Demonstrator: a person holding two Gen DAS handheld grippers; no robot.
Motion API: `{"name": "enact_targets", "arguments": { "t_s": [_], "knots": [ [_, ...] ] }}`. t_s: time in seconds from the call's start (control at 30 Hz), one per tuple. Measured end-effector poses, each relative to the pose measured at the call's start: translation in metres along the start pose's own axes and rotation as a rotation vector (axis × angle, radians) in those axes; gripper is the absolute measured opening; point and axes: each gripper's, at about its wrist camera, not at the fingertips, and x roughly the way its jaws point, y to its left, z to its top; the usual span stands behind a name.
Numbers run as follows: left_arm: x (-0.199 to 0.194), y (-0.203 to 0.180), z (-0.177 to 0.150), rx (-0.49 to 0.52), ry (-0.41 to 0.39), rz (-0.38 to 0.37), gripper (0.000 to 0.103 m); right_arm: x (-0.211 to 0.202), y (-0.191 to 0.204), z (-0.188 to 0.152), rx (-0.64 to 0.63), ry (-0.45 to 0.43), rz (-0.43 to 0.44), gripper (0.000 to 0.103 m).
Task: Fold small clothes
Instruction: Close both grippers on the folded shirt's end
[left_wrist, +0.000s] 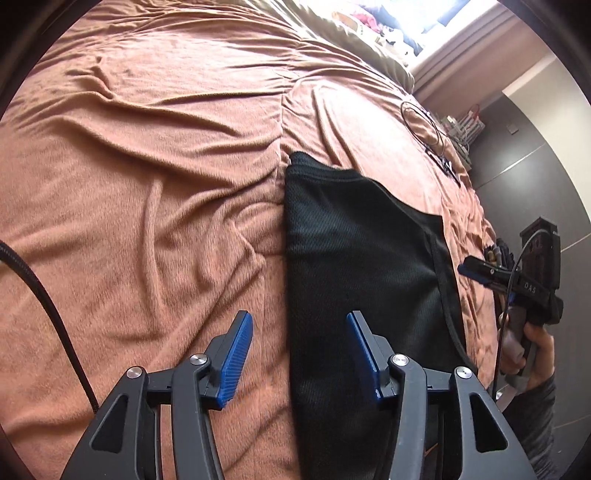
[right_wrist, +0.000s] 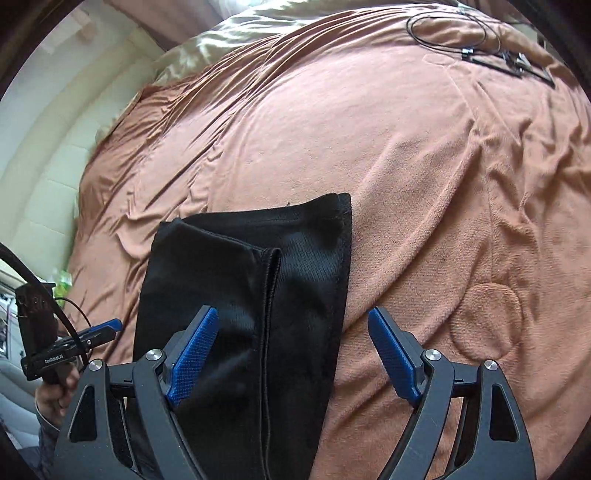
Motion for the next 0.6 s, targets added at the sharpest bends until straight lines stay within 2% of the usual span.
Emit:
{"name": "enact_targets", "arguments": {
  "t_s": [0.17, 0.33, 0.5, 0.6],
  "knots": [
    [0.006, 0.0, 0.016, -0.002, -0.014, -0.003, 0.055, 0.005, -0.025, 0.006, 0.045, -0.013, 0.073, 0.082],
    [0.016, 0.0, 0.034, -0.013, -0.021, -0.009, 0.054, 0.004, -0.032, 0.009, 0.04, -0.039, 0.126, 0.08],
    [0.029, 0.0, 0.051, -0.02, -0.018, -0.017, 0.047, 0.017, -0.041, 0.01, 0.05, -0.021, 0.147, 0.08],
    [0.038, -0.001, 0.058, -0.014, -0.011, -0.012, 0.045, 0.023, -0.049, 0.01, 0.074, 0.007, 0.218, 0.08]
  ]
}}
